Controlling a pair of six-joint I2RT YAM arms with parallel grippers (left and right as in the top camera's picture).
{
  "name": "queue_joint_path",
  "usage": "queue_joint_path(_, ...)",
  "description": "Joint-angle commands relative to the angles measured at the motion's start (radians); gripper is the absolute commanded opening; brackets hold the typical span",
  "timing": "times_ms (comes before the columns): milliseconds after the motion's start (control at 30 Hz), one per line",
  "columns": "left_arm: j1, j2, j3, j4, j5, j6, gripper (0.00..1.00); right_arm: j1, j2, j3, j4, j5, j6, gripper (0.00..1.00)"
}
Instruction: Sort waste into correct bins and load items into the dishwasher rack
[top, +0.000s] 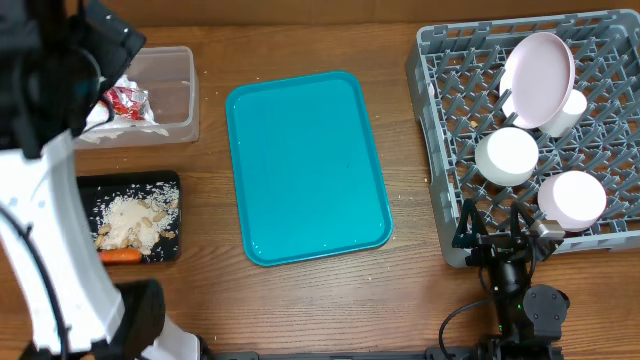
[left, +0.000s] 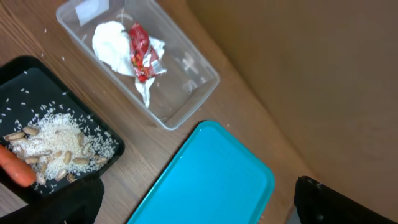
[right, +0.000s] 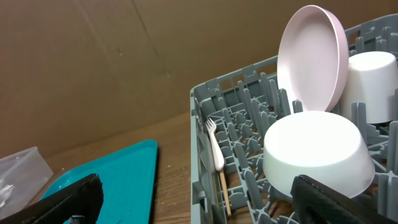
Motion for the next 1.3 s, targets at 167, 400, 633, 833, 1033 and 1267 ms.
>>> queue_joint_path(167,-0.005,-0.071,-0.043,-0.033,-0.110,0.014,1.00,-0.007,-0.010,-0.010,0.005,0.005,-0.004,1.00)
queue_joint_path(400,-0.006,-0.191,-0.343,-0.044,-0.019,0.307,1.00,-0.007,-0.010,-0.010,0.005,0.005,-0.003,1.00)
queue_joint_path(633,-0.007,-0.440,-0.924,0.307,0.074,0.438,1.00,-0.007,-0.010,-0.010,0.005,0.005,-0.003,1.00)
queue_joint_path(833,-0.007,-0.742,-1.572,0.937,0.222,0.536,1.00,-0.007,-0.010,-0.010,0.005,0.005,-0.004,1.00)
queue_joint_path(1033,-0.007,-0.982,-2.042,1.438,0.344,0.591,1.00,-0.007,-0.010,-0.010,0.005,0.005,-0.004,1.00)
queue_joint_path(1267,-0.007,-1.228,-2.404,1.736,0.343,0.618,1.00,-0.007,-0.010,-0.010,0.005,0.005,-0.003,1.00)
